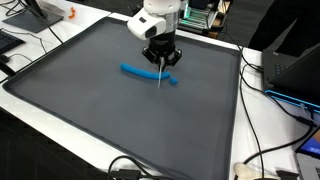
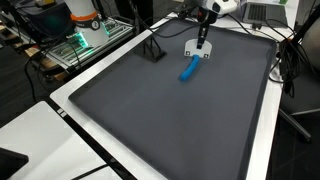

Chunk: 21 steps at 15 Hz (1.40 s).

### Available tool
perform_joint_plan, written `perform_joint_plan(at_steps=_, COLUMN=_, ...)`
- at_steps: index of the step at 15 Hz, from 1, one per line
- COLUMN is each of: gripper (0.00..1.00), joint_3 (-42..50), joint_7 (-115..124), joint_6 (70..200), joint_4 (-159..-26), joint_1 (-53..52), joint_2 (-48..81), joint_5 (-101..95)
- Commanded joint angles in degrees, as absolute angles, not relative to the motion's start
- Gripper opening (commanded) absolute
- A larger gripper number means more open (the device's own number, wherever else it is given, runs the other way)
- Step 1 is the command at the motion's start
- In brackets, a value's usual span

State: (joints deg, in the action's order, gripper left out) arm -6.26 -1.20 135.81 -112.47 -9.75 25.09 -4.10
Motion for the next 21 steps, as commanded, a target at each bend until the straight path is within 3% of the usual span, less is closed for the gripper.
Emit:
perform_joint_plan(at_steps=1, gripper=0.02, joint_3=-6.65, joint_7=-1.58, joint_6=135.3, joint_4=-113.51, joint_1=-9.3, joint_2=26.41, joint_5=-3.45)
perform_joint_plan(at_steps=21, gripper=0.02, joint_3=-6.81, joint_7=-4.0, joint_6=125.24, joint_4=-117.86, joint_1=-8.63, joint_2=20.08, joint_5=-3.58)
